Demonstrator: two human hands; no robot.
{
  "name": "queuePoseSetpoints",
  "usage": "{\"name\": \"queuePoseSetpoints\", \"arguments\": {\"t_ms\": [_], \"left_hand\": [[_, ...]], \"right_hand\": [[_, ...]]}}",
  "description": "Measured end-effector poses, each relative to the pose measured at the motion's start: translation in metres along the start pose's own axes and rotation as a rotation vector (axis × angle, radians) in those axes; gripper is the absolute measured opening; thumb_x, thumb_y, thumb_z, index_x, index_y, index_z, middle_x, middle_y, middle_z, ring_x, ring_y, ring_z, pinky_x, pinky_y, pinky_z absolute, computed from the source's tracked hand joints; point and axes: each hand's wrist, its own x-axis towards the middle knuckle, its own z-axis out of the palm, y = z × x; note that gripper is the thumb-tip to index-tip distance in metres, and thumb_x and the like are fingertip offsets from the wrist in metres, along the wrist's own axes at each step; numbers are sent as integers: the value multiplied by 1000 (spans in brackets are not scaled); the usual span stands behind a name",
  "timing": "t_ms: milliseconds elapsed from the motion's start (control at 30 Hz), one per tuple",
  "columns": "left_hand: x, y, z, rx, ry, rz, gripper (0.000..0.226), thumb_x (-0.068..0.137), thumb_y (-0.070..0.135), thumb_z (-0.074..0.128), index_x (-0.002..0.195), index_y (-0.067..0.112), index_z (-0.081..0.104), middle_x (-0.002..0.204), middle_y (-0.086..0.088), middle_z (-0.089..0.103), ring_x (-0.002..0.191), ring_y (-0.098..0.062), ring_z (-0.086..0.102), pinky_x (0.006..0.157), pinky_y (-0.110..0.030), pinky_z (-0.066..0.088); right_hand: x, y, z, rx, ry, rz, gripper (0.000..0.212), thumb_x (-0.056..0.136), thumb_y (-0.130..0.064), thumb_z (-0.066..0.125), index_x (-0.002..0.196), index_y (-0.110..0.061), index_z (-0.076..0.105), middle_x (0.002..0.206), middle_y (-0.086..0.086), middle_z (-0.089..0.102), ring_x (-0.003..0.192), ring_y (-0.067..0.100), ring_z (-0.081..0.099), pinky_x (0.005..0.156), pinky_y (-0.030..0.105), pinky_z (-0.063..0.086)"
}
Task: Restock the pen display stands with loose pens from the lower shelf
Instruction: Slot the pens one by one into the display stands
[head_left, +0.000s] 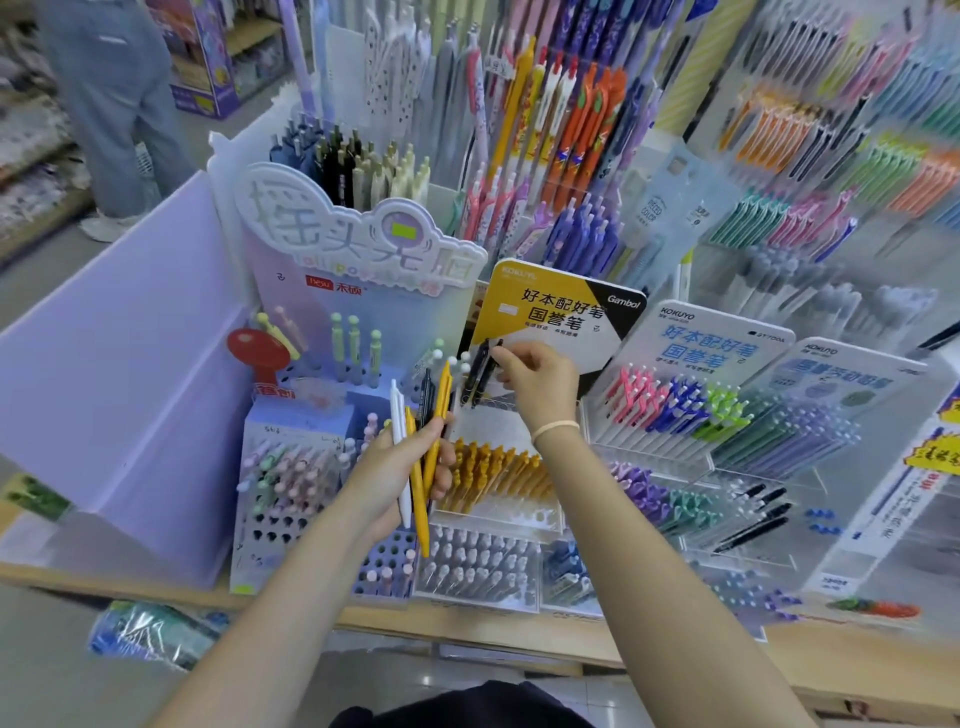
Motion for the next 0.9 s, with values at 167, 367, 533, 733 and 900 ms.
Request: {"name": "queuePoseSetpoints", "arguments": {"t_ms": [167,367,533,733,900], "left_hand": [[2,-5,-1,40,-31,33,33,91,30,64,118,12,70,73,-8,63,49,-17,54,40,-25,38],[5,-8,5,72,-39,31,46,83,35,69,110,-2,66,74,-10,67,45,-16,53,36,-23,34],[1,-11,8,103,-75,-4,45,83,32,69,111,-3,65,81,-14,70,50,-18,59,36,-22,37],[-15,-38,-2,219,-99,-107,34,98,36,58,120,12,67,67,-10,59,47,-19,50,42,-26,40],[-24,-54,-10,237,-127,-221,25,98,31,60,94,8,51,59,0,39,43,-11,32,41,-23,31]], "right_hand": [[-12,-6,-13,-72,45,-16,21,89,-33,73,83,-13,71,72,-2,67,66,12,61,67,33,55],[-46,-18,-23,204,-432,118,15,97,-19,63,101,-10,73,82,4,69,71,15,61,58,25,48],[-54,-12,-37,442,-326,235,4,95,-12,63,97,-8,65,80,1,67,74,17,61,61,25,49],[-70,4,-61,423,-97,131,8,96,-10,63,102,-7,60,84,8,70,65,19,62,59,29,53],[-95,29,-68,243,-31,69,14,95,-7,62,109,-6,60,93,15,72,66,17,66,65,30,59]]}}
